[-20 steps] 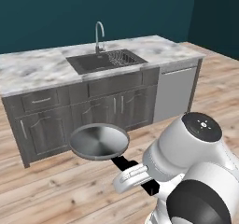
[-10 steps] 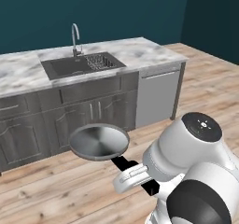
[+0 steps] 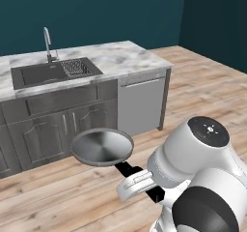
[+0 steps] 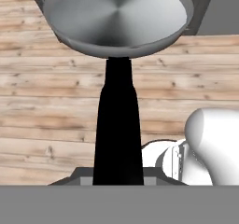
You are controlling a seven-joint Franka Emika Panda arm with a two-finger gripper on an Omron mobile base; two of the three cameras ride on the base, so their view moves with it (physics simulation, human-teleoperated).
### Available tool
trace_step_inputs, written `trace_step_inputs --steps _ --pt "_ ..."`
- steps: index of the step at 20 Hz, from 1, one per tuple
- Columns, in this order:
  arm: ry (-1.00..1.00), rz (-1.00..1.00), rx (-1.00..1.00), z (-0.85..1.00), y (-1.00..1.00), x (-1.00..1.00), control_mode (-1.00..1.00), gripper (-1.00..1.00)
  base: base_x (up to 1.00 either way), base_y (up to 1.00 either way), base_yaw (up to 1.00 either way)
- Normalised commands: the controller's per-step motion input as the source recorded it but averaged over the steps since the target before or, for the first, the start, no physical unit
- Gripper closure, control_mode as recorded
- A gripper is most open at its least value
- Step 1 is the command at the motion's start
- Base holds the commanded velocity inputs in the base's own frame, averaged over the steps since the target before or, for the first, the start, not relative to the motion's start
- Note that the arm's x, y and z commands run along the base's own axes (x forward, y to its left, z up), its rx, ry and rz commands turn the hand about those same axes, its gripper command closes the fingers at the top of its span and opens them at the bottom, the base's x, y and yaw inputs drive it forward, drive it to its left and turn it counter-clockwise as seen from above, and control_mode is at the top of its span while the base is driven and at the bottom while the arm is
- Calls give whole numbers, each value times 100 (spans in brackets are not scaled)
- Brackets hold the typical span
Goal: Move the pot and pan from the stove into the sink.
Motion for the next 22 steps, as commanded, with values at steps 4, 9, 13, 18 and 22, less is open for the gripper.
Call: trace_step_inputs --steps 4,9,13,18,22 --pt "0 0 0 0 0 0 100 100 38 -74 0" --pt "0 0 0 0 0 0 100 100 10 -29 0" --pt "0 0 0 0 0 0 100 100 4 1 0" --pt "0 0 0 0 0 0 100 100 42 18 0" --pt "0 0 0 0 0 0 100 100 56 17 0"
